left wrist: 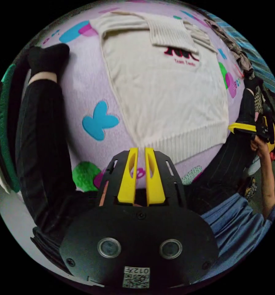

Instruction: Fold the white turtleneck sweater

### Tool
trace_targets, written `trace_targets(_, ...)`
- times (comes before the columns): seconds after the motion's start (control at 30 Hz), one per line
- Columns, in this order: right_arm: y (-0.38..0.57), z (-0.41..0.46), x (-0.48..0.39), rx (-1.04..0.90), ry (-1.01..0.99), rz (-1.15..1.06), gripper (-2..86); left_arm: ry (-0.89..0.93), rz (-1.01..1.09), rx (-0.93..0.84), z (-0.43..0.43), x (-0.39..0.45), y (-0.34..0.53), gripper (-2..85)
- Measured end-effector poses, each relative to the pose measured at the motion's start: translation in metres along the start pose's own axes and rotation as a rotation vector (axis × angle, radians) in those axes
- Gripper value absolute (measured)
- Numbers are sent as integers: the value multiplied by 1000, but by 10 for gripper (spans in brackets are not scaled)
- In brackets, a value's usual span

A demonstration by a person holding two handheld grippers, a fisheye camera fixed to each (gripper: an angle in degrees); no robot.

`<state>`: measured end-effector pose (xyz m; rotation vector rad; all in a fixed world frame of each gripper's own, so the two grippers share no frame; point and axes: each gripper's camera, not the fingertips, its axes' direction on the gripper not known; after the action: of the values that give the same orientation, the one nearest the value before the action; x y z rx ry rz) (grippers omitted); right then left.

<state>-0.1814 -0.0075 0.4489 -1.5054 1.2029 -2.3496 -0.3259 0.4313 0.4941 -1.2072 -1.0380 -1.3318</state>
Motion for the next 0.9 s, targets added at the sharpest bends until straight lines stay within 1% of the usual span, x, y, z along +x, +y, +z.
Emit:
trace_targets(0.1,9,14,11,-70,-24,31,71,48,-11,-77,10,-3,1,52)
trace_targets(0.2,8,23,18,-90,-37,46,74,54,-18,-167,26,-6,-2,68)
trace_targets(0.47,1,35,26,-114,-4,21,69,17,-21,-218,33,-20,-10,77)
trace_targets(0.67,8,39,34,-106,-15,13,61,71,-30,-247,36,-39,-15,63)
trace_targets(0.8,14,45,37,-108,28,-10,59,66,-25,-260,36,-51,-12,45)
trace_targets(0.9,21,48,41,-95,26,-37,39,108,-7,-265,37,-57,-7,34)
